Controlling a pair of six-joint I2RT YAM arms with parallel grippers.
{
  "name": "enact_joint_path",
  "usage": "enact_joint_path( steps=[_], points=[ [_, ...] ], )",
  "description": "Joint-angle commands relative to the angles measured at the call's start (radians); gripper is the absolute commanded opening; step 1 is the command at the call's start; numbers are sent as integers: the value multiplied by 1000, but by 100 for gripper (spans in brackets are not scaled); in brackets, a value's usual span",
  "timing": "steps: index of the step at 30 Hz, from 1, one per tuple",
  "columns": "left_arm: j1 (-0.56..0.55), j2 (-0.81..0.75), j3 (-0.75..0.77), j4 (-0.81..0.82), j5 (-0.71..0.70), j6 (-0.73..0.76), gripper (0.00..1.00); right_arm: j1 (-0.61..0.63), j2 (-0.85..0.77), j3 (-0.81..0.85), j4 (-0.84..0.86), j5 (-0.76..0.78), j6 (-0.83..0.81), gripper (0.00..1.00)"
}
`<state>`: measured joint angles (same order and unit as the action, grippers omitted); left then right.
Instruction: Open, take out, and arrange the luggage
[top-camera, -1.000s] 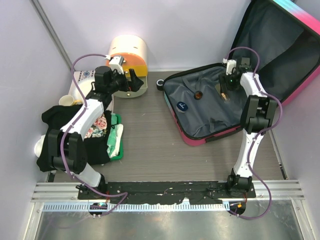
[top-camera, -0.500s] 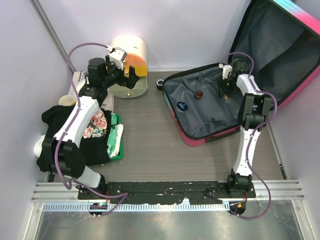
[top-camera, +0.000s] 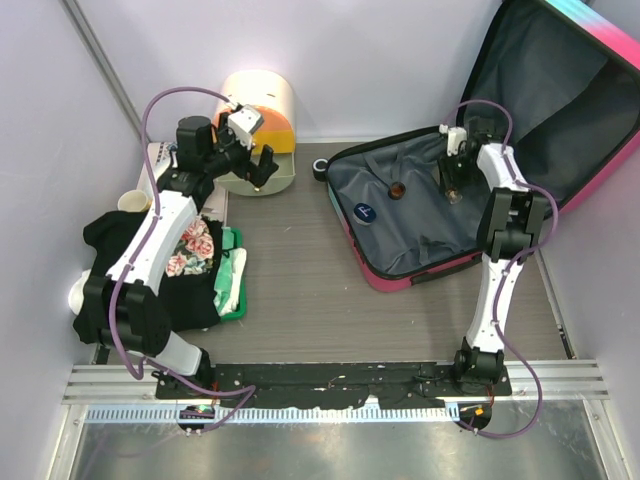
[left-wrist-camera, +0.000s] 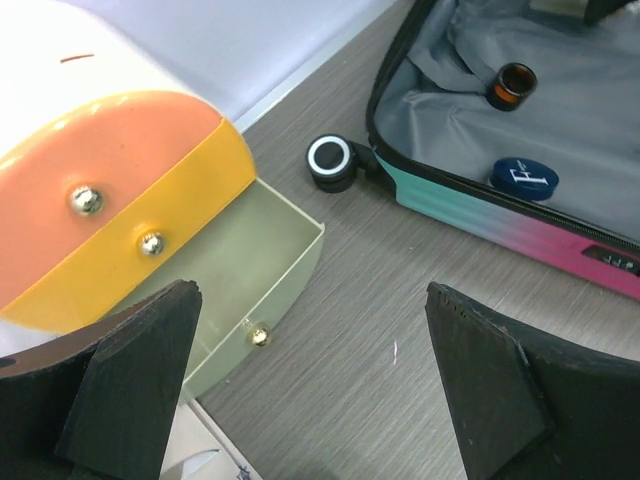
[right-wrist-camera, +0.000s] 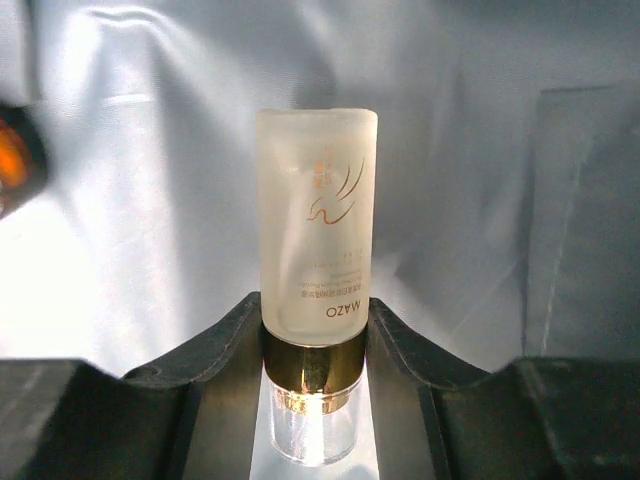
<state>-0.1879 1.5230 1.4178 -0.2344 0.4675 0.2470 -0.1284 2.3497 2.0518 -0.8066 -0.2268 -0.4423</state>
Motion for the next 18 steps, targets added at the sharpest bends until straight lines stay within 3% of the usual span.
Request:
enact_joint_path(
  steps=[1,6,13,18],
  points=[
    [-13,-15,12,3,137,208,100,-1,-211,25,-55,-144,37,1],
    [-48,-1,-6,43,212,395,100,15,-257,25,-114,-325,132,1],
    [-186,19,-61,85,235,782,97,99,-280,8,-232,-561,221,1],
    [-314,23,-149,133,269,1007,93,196,-264,-7,-376,-684,147,1]
  ],
)
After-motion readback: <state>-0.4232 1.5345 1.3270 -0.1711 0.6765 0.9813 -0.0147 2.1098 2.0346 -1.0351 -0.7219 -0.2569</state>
